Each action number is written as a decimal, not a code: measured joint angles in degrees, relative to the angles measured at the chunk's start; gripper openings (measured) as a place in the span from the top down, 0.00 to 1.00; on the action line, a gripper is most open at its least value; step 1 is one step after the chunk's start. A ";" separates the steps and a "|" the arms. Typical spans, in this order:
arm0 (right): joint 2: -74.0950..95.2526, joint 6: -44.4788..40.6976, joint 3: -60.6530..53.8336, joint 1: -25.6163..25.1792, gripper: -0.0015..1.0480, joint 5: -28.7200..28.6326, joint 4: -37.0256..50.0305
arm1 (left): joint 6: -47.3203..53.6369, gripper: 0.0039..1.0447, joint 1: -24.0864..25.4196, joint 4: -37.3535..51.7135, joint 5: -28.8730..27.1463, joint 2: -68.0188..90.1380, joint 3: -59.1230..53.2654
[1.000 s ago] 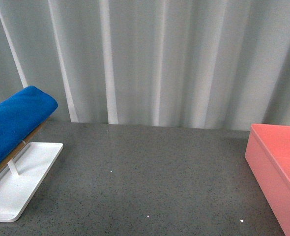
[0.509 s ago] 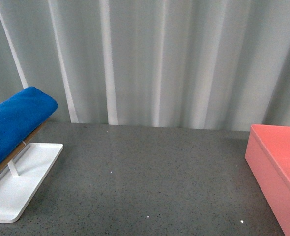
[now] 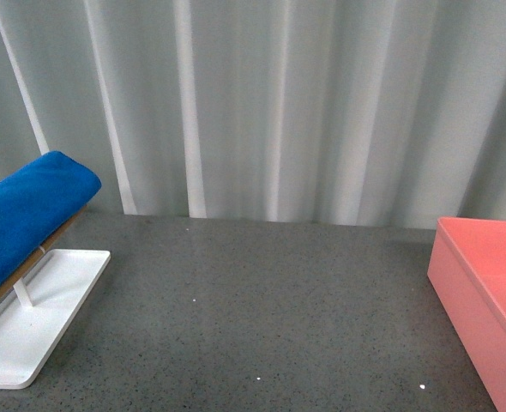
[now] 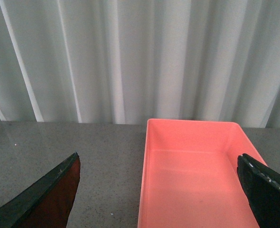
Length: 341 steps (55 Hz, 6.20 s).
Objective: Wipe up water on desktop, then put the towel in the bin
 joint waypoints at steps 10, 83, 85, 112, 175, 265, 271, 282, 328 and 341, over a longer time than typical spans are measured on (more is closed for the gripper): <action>-0.04 0.00 0.00 -0.02 0.07 -0.04 -0.02 | -8.31 0.06 -5.01 2.21 0.24 34.93 16.57; -0.04 0.00 0.00 0.00 0.07 -0.04 0.00 | 13.46 0.06 1.22 2.99 -15.10 117.02 77.50; -0.04 0.00 0.00 -0.02 0.07 -0.04 0.00 | 13.57 0.06 1.22 3.17 -15.06 117.04 77.20; -0.04 0.00 0.00 -0.02 0.07 -0.04 -0.02 | 15.19 0.71 2.36 6.23 -15.04 116.87 73.81; -0.04 0.02 0.00 -0.02 0.07 -0.04 -0.02 | -2.10 0.94 -26.32 14.32 8.57 87.84 51.93; 73.96 0.94 17.68 18.16 0.07 -32.30 32.59 | -12.50 0.94 -33.44 20.28 10.14 92.50 53.00; 76.91 1.44 20.31 17.84 0.07 -33.35 34.07 | -13.11 0.94 -34.01 20.20 10.23 92.43 53.07; 81.94 2.86 22.36 18.40 0.07 -35.32 38.45 | -13.88 0.94 -34.23 19.58 9.94 92.30 53.42; 88.04 9.42 23.96 19.93 0.87 -34.40 49.68 | -16.24 0.94 -34.18 18.16 10.69 89.29 54.29; 86.71 9.79 23.93 17.64 0.96 -34.86 49.68 | -16.02 0.80 -33.00 18.62 10.58 89.88 54.29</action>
